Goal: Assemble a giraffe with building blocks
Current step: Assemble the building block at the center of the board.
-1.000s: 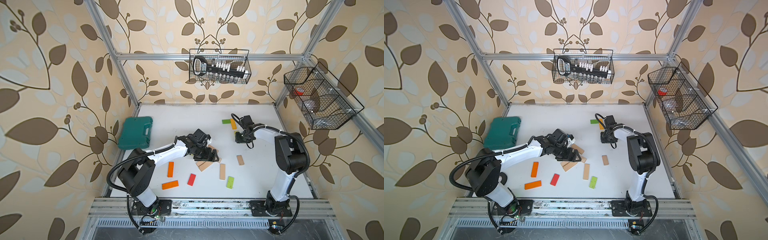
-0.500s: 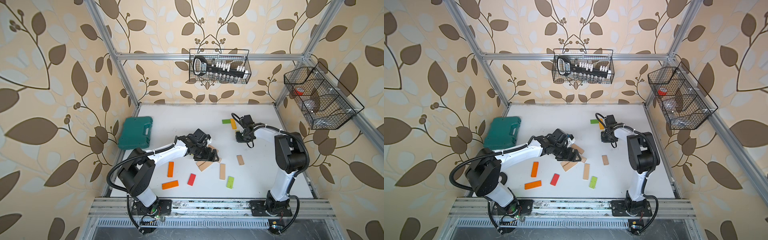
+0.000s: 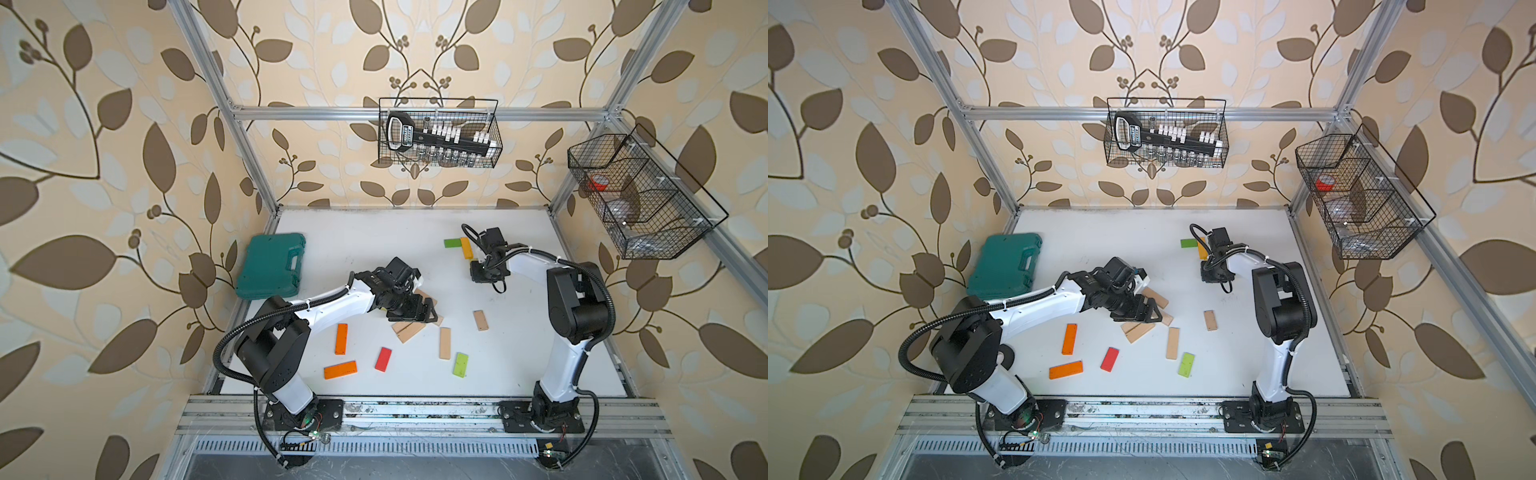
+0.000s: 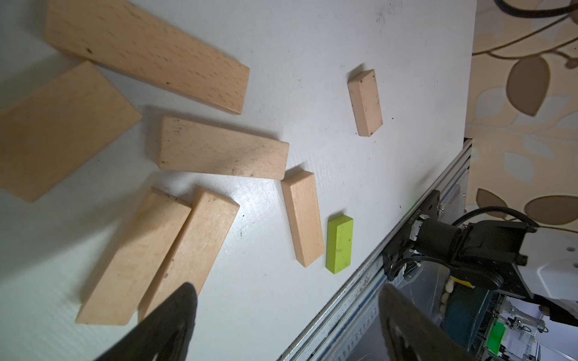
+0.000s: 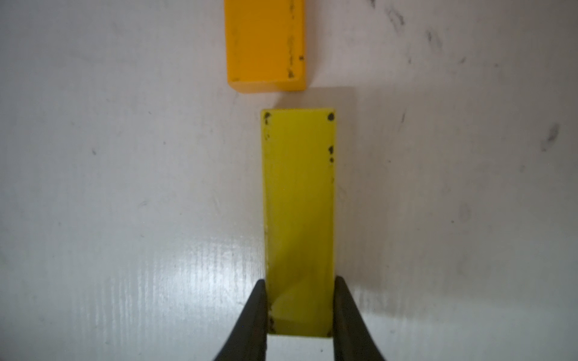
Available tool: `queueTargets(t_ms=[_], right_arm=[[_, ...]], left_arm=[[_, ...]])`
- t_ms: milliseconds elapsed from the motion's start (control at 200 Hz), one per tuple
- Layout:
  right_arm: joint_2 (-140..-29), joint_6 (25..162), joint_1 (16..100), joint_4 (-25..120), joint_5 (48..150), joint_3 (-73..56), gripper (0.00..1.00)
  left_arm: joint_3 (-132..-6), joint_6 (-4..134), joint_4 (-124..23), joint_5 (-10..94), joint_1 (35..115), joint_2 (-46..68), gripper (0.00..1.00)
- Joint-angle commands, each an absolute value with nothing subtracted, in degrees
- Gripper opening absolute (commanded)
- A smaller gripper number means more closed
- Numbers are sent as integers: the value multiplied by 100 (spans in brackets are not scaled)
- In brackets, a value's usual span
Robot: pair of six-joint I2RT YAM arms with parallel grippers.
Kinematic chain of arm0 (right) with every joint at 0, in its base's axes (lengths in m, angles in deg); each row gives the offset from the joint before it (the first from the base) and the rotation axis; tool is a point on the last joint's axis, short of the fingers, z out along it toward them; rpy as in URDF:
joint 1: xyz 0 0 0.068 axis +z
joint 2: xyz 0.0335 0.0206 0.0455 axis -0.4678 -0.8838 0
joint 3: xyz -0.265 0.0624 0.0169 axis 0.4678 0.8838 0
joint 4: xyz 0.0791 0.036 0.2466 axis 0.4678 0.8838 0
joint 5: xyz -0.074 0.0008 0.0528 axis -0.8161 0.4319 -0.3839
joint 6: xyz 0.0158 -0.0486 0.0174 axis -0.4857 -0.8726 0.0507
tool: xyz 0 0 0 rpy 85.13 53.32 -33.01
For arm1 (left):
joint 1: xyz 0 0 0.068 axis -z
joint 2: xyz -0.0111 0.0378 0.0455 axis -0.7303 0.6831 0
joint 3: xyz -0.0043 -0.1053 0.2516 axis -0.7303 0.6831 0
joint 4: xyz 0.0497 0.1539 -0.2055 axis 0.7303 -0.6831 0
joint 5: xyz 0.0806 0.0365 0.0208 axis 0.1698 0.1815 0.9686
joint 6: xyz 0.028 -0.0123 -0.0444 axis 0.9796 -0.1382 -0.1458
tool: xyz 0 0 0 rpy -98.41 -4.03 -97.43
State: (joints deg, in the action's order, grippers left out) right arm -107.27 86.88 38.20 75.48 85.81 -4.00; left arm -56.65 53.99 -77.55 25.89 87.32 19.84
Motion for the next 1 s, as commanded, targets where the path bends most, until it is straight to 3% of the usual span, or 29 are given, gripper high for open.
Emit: queueTargets(t_ms=[0,995], right_arm=[[-11032,8630,3862,7809,8725,-483,26],[-11209,8622,3977,7932,8772,-685,27]], left_arm=[[-5762,5541,-7625,2447,8682,1815,91],[-5732,5543,-7580,2402,8623,1805,91]])
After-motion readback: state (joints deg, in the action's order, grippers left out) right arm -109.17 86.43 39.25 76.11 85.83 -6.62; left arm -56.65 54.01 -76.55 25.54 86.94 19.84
